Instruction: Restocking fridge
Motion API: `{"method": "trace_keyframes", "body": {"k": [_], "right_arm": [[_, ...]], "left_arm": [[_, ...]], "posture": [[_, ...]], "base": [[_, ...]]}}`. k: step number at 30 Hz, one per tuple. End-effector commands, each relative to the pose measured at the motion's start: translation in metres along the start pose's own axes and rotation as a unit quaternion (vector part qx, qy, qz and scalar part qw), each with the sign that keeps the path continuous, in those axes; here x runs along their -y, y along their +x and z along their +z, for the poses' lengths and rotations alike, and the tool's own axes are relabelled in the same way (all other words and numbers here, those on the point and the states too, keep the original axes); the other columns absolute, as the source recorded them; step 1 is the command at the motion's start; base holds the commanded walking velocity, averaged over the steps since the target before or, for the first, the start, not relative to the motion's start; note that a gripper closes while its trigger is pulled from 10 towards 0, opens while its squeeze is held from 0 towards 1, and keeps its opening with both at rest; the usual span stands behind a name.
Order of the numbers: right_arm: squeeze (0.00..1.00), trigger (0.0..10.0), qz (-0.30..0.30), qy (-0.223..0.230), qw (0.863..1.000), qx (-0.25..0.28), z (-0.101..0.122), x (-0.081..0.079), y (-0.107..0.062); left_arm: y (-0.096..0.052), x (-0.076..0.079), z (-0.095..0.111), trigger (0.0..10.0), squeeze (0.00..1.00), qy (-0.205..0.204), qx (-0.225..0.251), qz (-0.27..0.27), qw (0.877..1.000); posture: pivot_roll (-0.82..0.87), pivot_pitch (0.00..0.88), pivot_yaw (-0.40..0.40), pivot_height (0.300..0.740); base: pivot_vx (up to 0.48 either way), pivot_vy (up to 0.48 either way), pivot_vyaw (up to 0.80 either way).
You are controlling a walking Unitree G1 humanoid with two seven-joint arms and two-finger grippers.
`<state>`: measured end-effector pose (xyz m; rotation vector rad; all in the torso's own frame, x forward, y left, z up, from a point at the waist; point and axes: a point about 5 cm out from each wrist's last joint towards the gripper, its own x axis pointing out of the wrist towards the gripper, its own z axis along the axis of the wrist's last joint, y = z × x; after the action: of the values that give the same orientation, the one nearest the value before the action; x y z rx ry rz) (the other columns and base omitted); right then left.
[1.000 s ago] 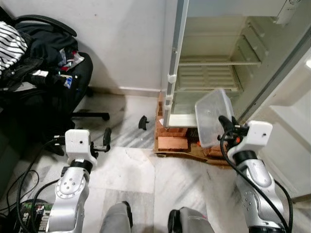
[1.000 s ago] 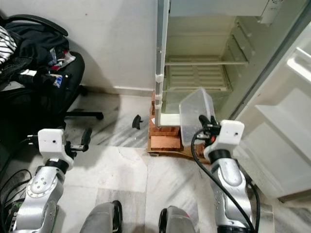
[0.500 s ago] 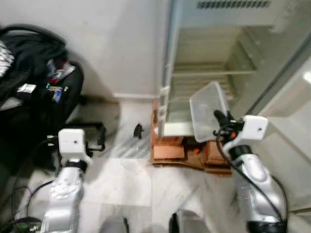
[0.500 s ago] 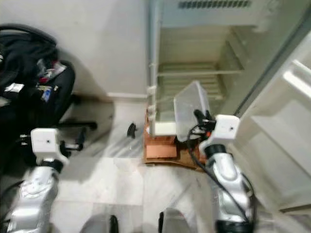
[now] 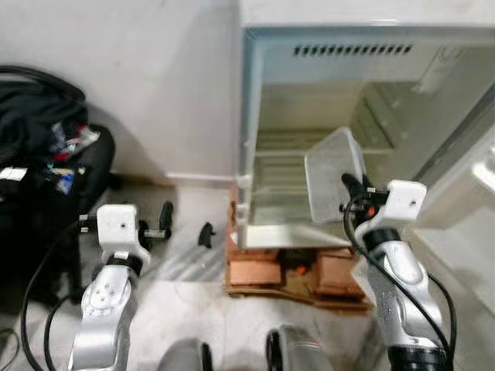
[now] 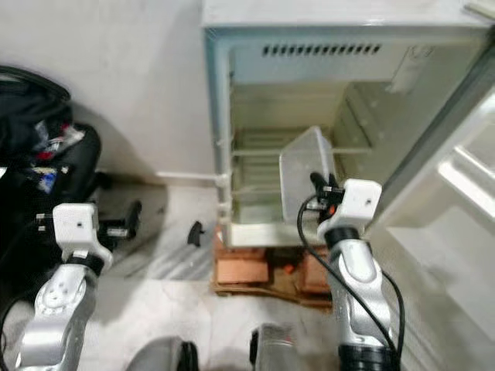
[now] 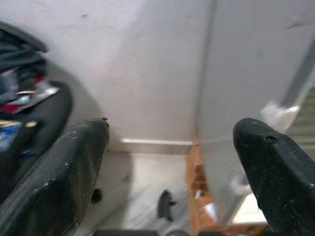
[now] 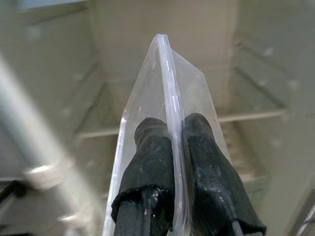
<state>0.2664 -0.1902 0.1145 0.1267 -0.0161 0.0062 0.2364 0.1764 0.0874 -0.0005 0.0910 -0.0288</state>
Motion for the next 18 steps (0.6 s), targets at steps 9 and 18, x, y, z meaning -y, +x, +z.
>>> {"method": "trace_keyframes", "body": {"k": [9, 18], "right_arm": [[0.0, 10.0, 0.009, 0.0, 1.0, -0.001, -0.001, -0.003, 0.004], [0.0, 10.0, 0.024, 0.006, 1.0, -0.006, -0.004, -0.009, 0.012]], "left_arm": [[-0.001, 0.0, 0.001, 10.0, 0.0, -0.002, 0.0, 0.001, 1.0], [0.001, 0.003, 0.001, 10.0, 0.0, 0.001, -0.005, 0.004, 1.0]], "posture": [[0.04, 0.136, -0.003, 0.74], [0.05, 0.14, -0.004, 0.74]], "base": [[0.338, 0.0, 0.0], [0.0, 0.0, 0.0]]}}
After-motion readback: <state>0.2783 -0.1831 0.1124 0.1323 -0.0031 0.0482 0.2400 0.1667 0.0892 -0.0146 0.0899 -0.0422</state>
